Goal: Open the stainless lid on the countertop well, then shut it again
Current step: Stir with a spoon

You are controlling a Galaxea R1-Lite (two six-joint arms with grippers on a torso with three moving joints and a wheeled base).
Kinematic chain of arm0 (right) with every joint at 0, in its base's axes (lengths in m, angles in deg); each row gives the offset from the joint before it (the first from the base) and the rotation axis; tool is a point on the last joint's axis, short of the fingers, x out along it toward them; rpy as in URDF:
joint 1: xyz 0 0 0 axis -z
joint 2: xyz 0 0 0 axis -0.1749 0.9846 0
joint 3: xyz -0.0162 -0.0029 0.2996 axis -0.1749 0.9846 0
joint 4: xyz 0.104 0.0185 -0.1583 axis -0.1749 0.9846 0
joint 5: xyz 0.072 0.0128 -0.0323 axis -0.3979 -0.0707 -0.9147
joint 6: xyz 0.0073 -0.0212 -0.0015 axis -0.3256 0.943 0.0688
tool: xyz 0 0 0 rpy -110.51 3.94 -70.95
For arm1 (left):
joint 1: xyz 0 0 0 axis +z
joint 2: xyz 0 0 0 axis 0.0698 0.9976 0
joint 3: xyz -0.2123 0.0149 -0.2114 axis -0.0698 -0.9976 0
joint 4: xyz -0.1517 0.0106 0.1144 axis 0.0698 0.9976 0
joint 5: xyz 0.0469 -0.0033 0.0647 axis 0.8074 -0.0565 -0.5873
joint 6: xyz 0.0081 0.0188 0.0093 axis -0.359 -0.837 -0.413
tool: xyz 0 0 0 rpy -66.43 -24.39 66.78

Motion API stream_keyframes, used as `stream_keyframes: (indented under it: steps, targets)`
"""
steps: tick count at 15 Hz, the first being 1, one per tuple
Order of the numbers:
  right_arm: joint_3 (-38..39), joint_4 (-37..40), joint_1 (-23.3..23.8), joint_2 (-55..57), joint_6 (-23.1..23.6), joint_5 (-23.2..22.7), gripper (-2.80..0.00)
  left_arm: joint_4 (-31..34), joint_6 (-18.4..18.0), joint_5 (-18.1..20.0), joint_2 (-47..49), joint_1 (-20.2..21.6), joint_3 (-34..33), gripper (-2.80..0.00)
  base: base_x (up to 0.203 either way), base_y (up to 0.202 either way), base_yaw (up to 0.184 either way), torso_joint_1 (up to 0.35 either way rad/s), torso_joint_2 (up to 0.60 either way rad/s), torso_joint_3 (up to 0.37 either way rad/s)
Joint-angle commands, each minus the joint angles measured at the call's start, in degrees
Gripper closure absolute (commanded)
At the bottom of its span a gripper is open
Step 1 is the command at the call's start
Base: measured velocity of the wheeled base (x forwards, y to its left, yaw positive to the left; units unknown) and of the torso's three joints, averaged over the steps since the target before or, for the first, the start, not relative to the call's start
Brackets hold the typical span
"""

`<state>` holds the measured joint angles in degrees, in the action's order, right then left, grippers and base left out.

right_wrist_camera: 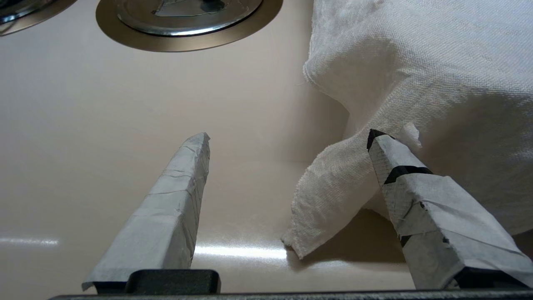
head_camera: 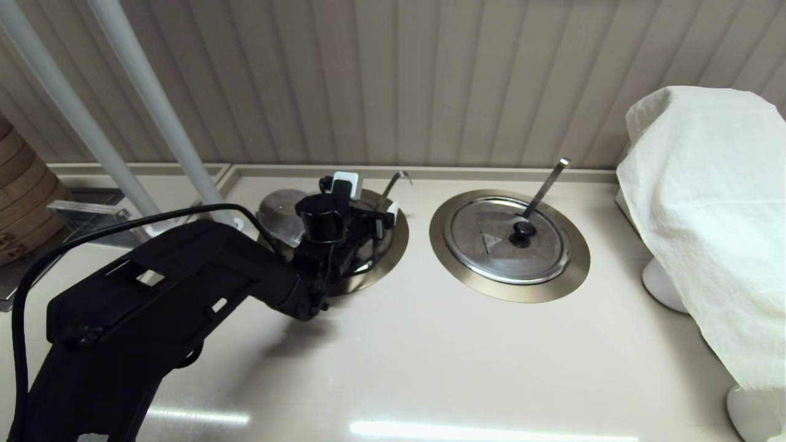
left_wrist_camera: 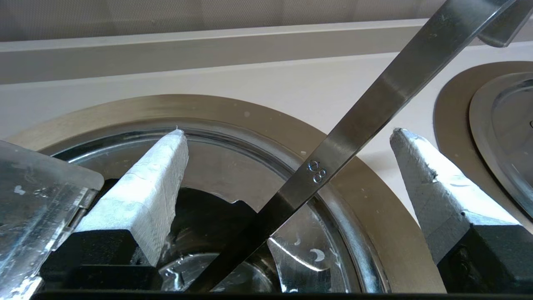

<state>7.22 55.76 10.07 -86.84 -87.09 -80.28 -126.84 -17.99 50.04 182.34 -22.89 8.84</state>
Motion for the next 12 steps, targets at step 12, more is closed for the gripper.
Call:
stream_keyframes:
  steps: [12]
  targets:
    - [0.0, 0.0, 0.0, 0.0, 0.0, 0.0, -2.8, 5.1, -1.7, -0.7, 10.6, -1.2, 17.4, -2.8, 0.0, 0.0, 0.0, 0.0, 0.0, 0.0]
